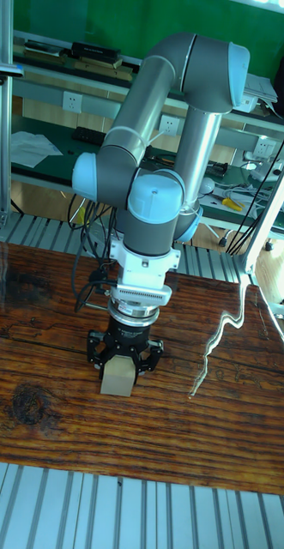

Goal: Hold a small block with the gripper and sweep it from left to right on the table

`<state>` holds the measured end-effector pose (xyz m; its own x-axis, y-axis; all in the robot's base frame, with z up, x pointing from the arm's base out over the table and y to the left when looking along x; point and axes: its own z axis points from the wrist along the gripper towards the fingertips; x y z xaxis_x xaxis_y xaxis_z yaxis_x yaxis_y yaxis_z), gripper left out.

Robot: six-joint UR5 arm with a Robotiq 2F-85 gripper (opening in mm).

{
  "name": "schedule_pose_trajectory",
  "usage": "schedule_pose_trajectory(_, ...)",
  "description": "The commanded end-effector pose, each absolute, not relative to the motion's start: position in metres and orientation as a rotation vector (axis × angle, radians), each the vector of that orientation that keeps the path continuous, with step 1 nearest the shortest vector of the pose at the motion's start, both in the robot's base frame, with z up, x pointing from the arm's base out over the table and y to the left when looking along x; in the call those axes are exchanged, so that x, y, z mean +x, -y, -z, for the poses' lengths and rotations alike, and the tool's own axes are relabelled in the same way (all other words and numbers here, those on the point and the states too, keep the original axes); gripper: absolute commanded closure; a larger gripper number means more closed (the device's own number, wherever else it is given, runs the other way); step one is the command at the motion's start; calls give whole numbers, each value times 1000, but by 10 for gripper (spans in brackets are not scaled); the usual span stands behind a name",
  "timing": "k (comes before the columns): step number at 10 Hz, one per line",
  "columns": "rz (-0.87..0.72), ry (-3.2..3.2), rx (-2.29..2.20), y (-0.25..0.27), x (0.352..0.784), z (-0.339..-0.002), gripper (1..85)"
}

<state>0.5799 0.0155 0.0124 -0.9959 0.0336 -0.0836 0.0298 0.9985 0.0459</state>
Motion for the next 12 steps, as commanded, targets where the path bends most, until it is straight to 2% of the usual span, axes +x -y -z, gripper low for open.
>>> schedule_pose_trajectory(1,-84,-3055,64,-18,581,-14,847)
schedule_pose_trajectory(12,-82,-3066,74,-22,581,-13,847)
